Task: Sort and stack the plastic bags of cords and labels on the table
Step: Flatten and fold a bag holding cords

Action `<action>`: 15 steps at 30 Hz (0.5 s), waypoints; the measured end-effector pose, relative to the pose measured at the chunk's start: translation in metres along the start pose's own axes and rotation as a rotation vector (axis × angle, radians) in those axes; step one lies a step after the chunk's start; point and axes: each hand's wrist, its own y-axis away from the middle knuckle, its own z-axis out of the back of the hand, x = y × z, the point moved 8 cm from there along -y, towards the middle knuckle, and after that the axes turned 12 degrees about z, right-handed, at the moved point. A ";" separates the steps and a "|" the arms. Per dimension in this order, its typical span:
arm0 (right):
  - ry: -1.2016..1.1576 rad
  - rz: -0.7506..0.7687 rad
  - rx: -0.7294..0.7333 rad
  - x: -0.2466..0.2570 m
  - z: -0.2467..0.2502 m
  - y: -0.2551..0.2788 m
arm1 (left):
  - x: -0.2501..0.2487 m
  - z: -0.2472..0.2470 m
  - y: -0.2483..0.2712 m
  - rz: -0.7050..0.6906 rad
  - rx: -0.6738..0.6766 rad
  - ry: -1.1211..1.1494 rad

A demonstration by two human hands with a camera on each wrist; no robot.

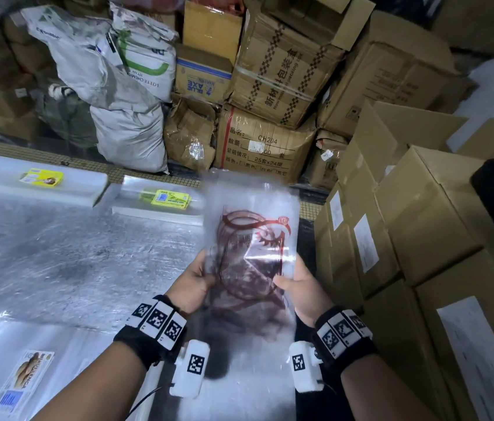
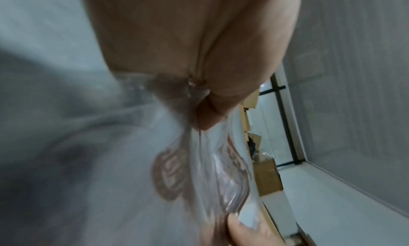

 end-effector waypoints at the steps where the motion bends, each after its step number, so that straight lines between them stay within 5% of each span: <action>1: 0.025 0.037 -0.009 0.011 0.000 -0.004 | -0.012 -0.003 0.002 -0.035 -0.034 -0.064; 9: 0.049 0.210 -0.118 0.065 -0.001 -0.017 | -0.069 -0.029 0.027 -0.240 -0.113 -0.257; 12: 0.037 0.195 -0.136 0.070 0.008 -0.020 | -0.077 -0.027 0.029 -0.184 -0.124 -0.161; 15: 0.021 0.007 -0.039 0.058 0.009 -0.015 | -0.055 -0.020 0.016 -0.001 -0.079 -0.165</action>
